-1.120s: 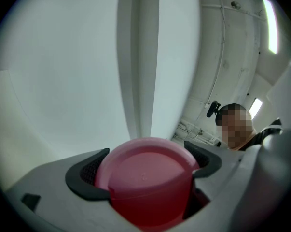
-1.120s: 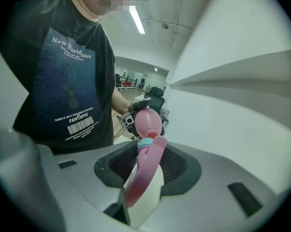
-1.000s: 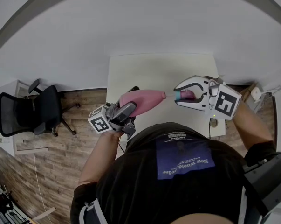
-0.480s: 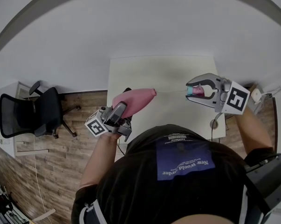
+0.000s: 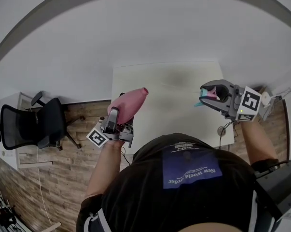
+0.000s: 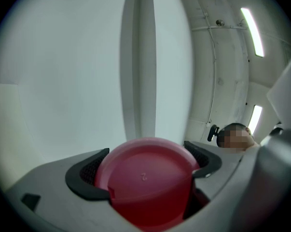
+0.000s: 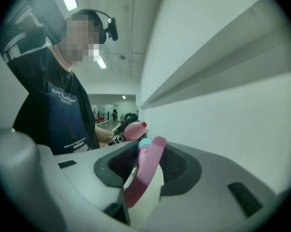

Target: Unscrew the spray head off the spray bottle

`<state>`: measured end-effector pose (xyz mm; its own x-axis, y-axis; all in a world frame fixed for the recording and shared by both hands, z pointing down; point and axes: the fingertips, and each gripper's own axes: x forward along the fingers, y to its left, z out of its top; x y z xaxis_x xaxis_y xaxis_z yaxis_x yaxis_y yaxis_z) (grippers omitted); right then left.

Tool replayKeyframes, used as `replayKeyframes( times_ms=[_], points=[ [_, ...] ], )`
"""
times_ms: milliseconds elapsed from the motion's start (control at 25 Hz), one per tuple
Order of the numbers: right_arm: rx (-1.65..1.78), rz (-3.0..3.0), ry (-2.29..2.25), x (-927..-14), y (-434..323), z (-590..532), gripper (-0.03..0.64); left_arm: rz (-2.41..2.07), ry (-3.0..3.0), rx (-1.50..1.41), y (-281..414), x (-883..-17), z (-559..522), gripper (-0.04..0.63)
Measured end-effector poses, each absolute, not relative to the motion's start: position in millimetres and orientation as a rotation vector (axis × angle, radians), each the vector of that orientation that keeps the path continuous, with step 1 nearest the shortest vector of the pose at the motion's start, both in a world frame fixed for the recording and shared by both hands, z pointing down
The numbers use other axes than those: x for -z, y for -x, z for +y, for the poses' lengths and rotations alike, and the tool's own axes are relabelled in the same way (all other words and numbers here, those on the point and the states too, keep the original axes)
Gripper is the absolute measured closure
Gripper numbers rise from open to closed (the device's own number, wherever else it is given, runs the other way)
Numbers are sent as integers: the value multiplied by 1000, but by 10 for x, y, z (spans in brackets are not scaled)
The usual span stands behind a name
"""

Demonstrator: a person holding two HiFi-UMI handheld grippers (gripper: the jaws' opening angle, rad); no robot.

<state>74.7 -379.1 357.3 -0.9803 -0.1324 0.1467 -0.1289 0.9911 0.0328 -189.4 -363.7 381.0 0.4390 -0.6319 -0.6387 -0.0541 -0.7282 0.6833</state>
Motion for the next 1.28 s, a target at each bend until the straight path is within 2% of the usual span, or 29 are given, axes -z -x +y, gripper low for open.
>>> replayKeyframes(
  times_ms=[360,640,1280],
  points=[
    [-750,-3310,-584,-3544,-1222,-4315,486,-664,-2025,1441,2088,-3789,-3785,105],
    [-1182,-3368,-640,-3706,-1334,-4387,486,-682,-2014,1442,2098,-3837,-3788,104],
    [-1267,-3408,-626,-3664,-1357,-4412,486,-702,-2030,1414,2073,-3826,-3782,104]
  ],
)
